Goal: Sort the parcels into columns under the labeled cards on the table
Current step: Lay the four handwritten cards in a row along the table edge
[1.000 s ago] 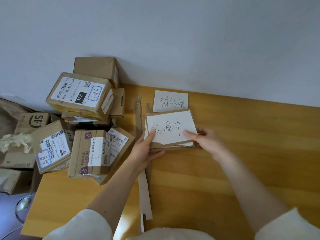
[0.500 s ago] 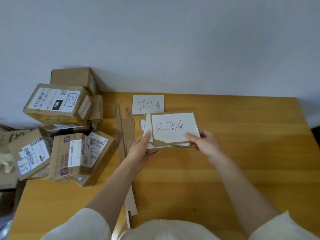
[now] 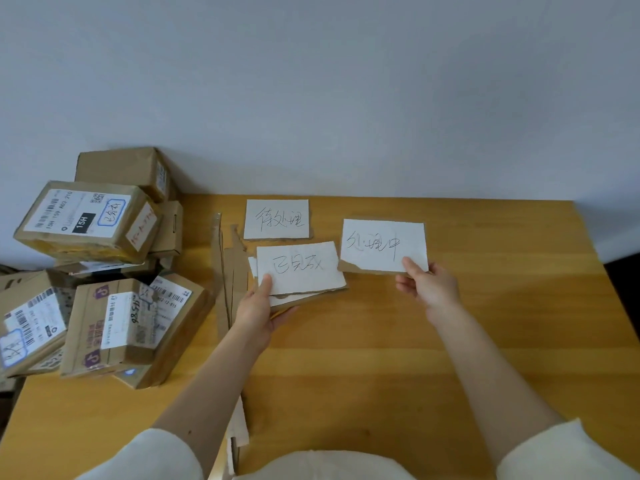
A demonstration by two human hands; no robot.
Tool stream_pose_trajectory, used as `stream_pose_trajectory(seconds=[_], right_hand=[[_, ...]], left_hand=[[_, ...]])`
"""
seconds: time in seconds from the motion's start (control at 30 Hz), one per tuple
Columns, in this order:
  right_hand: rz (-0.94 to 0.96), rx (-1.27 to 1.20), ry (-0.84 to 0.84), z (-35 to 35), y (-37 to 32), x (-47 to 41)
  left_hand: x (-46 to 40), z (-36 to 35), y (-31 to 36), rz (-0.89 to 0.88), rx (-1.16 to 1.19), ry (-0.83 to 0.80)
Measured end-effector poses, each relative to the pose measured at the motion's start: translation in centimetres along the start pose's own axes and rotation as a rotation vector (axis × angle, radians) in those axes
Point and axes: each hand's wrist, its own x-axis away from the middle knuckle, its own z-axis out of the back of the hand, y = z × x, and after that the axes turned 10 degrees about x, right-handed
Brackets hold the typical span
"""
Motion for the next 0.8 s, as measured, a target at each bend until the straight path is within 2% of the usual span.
stream_pose_trajectory(seconds=[0.17,0.37,0.8], right_hand=[[0.000,-0.012,0.035,-0.1,-1.5,-4.3],[0.005,0.032,0.039,-1.8,-3.1,-8.6],[0.003,0.278,0.086,-4.7,-1.2,-13.7]], left_hand=[[-1.0,-0.3,0.5,-0.034,0.067,0.070],[-2.0,-1.8,0.8,-0.077,0.092,0.071],[-3.8,-3.3,0.3,-0.089,0.069,0.060]])
